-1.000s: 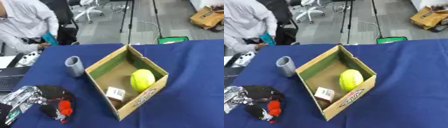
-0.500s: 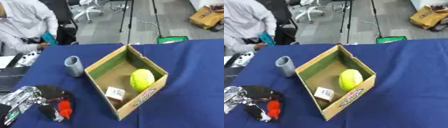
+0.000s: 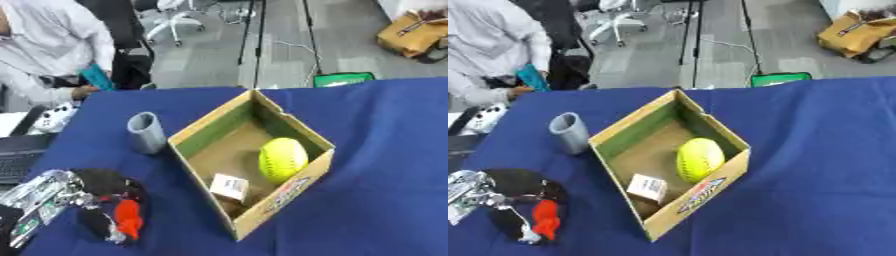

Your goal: Pick up objects on the table and place them in the box.

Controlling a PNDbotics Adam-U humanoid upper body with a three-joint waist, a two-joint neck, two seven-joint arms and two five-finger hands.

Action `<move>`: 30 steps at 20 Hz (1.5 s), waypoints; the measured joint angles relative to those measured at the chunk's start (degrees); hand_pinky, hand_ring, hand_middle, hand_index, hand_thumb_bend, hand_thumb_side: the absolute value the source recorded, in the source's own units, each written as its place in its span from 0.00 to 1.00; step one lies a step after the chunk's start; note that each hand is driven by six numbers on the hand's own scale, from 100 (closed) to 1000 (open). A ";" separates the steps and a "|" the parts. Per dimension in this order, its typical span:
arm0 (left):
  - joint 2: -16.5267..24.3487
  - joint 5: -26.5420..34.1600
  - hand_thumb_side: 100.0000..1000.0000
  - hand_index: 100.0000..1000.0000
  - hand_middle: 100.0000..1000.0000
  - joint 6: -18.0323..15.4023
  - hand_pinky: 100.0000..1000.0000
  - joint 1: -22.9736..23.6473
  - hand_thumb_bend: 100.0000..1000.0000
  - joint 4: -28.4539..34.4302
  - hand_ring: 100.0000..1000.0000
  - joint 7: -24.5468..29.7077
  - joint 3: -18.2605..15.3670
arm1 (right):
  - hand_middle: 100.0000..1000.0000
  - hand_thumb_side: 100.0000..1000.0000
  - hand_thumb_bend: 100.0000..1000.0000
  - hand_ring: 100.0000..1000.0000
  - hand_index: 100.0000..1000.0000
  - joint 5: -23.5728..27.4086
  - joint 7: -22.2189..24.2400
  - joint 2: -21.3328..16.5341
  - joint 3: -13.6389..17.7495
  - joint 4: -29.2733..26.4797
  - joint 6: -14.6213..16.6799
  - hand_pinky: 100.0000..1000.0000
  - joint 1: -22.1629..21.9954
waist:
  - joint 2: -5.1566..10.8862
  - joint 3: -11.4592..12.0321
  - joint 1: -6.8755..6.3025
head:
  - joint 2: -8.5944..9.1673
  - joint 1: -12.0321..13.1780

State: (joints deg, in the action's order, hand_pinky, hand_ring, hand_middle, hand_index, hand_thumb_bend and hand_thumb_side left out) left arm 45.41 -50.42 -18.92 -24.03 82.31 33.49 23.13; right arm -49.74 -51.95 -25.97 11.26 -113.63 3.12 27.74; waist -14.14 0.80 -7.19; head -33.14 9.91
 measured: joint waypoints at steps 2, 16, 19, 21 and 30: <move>-0.03 0.00 0.65 0.89 0.76 0.00 0.38 -0.12 0.60 -0.01 0.62 0.00 0.07 | 0.28 0.55 0.00 0.41 0.40 0.06 0.01 0.00 0.00 0.00 0.03 0.58 0.00 | -0.01 0.00 0.04 | 0.01 0.09; -0.36 -0.10 0.57 0.83 0.67 -0.17 0.27 -0.67 0.57 -0.36 0.54 -0.32 0.33 | 0.28 0.55 0.00 0.41 0.40 0.39 0.01 0.00 0.00 0.00 0.26 0.58 0.00 | -0.02 0.00 0.06 | 0.04 0.13; -0.51 -0.10 0.57 0.80 0.63 -0.11 0.23 -0.73 0.55 -0.44 0.51 -0.70 0.33 | 0.28 0.55 0.00 0.41 0.40 0.40 0.01 0.00 0.00 0.00 0.27 0.58 0.00 | -0.05 0.00 0.06 | 0.04 0.13; -0.53 -0.09 0.58 0.78 0.59 -0.10 0.21 -0.76 0.53 -0.57 0.49 -1.02 0.34 | 0.28 0.55 0.00 0.41 0.40 0.40 0.01 0.00 0.00 0.00 0.27 0.58 0.00 | -0.07 0.00 0.06 | 0.04 0.13; -0.77 0.28 0.56 0.68 0.50 0.01 0.14 -0.84 0.48 -0.74 0.44 -2.28 0.52 | 0.28 0.55 0.00 0.41 0.40 0.40 0.01 0.00 0.00 0.00 0.27 0.58 0.00 | -0.09 0.01 0.08 | 0.04 0.36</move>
State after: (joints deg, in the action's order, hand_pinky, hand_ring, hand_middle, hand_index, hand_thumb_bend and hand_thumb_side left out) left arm 44.64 -50.14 -18.91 -24.87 81.57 31.20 23.65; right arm -49.34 -51.93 -25.97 11.26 -113.63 3.38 27.74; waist -14.23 0.81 -7.11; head -33.10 10.27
